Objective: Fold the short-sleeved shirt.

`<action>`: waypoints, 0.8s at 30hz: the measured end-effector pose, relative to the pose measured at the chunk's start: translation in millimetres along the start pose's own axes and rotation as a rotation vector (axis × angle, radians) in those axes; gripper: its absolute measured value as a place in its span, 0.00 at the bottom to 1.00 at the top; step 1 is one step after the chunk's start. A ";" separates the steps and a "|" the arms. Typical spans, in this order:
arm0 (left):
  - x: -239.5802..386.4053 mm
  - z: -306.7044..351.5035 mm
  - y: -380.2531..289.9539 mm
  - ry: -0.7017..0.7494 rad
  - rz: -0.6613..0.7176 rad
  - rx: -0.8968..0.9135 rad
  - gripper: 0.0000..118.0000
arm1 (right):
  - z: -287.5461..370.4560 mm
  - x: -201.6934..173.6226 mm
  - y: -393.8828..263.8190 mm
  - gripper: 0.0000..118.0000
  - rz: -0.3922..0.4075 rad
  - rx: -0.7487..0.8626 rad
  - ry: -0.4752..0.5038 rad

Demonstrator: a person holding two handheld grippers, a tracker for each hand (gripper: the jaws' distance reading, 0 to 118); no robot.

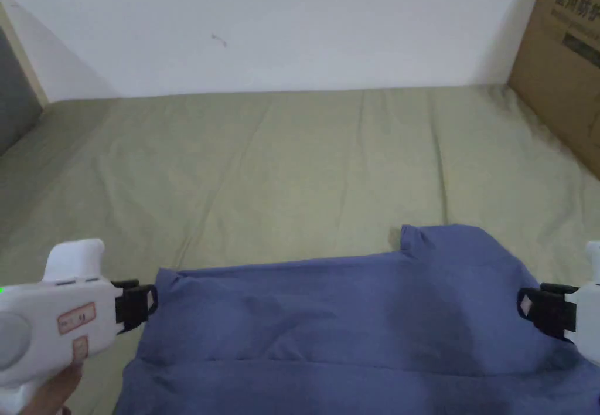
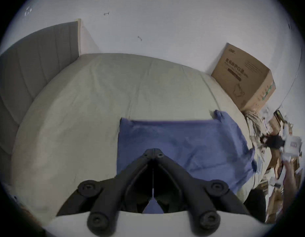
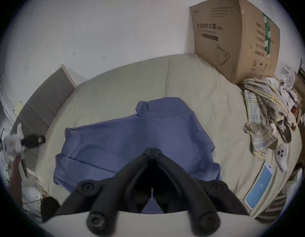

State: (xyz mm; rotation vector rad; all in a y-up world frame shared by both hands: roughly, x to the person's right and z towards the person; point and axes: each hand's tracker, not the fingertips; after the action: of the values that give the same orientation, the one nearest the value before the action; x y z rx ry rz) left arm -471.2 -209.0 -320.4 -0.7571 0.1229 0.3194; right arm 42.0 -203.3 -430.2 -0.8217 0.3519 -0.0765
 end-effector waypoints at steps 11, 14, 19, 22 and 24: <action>-39.6 -156.2 55.5 0.128 -0.086 -0.282 0.94 | -39.4 17.1 -6.8 0.00 0.038 -0.126 -0.022; -41.8 -173.4 43.9 0.142 -0.092 -0.309 0.94 | -46.8 23.5 -9.7 0.00 0.037 -0.149 -0.036; -43.0 -183.6 40.4 0.111 -0.118 -0.364 0.85 | -58.1 34.1 -3.8 0.00 0.017 -0.163 -0.034; -37.7 -160.7 53.9 0.053 -0.155 -0.283 0.01 | -69.1 37.4 12.8 0.00 0.034 -0.164 -0.022; -32.9 -143.2 58.3 -0.009 -0.152 -0.218 0.01 | -80.9 40.4 33.6 0.00 0.058 -0.149 -0.032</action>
State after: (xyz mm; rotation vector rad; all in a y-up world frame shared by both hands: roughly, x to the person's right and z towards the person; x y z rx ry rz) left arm -520.7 -276.2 -454.6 -0.9751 0.0221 0.1932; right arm 50.5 -245.5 -516.6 -0.9585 0.3544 0.0175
